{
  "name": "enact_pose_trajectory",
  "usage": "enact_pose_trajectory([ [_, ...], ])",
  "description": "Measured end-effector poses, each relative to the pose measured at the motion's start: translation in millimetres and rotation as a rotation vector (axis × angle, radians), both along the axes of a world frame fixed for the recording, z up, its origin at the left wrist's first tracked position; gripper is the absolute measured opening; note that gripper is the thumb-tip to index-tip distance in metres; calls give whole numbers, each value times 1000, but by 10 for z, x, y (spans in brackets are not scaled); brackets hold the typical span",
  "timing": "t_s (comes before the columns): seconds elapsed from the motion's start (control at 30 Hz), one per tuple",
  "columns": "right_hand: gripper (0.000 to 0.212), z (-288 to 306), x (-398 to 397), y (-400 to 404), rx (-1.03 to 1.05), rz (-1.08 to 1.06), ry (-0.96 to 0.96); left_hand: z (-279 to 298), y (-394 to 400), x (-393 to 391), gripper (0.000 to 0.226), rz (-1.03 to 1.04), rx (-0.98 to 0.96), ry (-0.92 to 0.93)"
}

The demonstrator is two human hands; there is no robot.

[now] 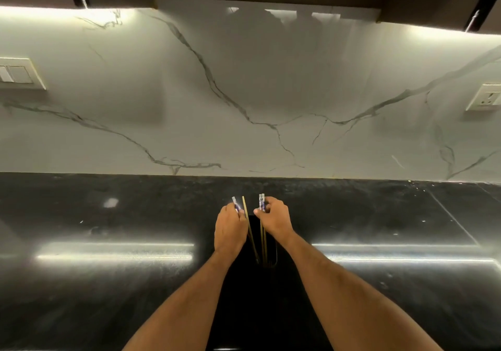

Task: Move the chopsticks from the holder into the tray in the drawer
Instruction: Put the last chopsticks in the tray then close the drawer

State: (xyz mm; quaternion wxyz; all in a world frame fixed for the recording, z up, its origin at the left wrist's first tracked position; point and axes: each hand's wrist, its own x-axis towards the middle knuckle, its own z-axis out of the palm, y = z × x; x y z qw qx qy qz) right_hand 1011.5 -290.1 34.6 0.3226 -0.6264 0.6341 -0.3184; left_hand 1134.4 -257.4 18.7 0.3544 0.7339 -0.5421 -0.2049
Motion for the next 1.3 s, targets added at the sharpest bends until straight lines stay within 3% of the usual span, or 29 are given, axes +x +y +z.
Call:
enact_pose_trajectory([
  [0.13,6,37,106,-29,-1,51,14,32,-17,-57,14,-63,-41,59],
  [0.23,28,45,140,-31,-28,49,54,57,-21,-81,17,-97,-83,69],
  [0.4,15,87,96,11,-71,14,43,72,-43,-88,17,-117,-154,60],
  [0.5,5,124,65,60,-114,-27,-23,85,-28,-118,20,-130,-207,76],
  [0.77,27,265,-14,160,-88,-116,-181,203,111,-267,18,-159,-322,260],
  [0.93,26,376,-61,273,-146,-144,-257,342,192,-409,24,-142,-318,412],
  [1.13,23,695,-112,395,-253,-198,-427,577,340,-451,51,-432,-335,708],
  [1.3,28,1007,-137,547,-306,-114,-467,808,429,-466,33,-398,-359,621],
])
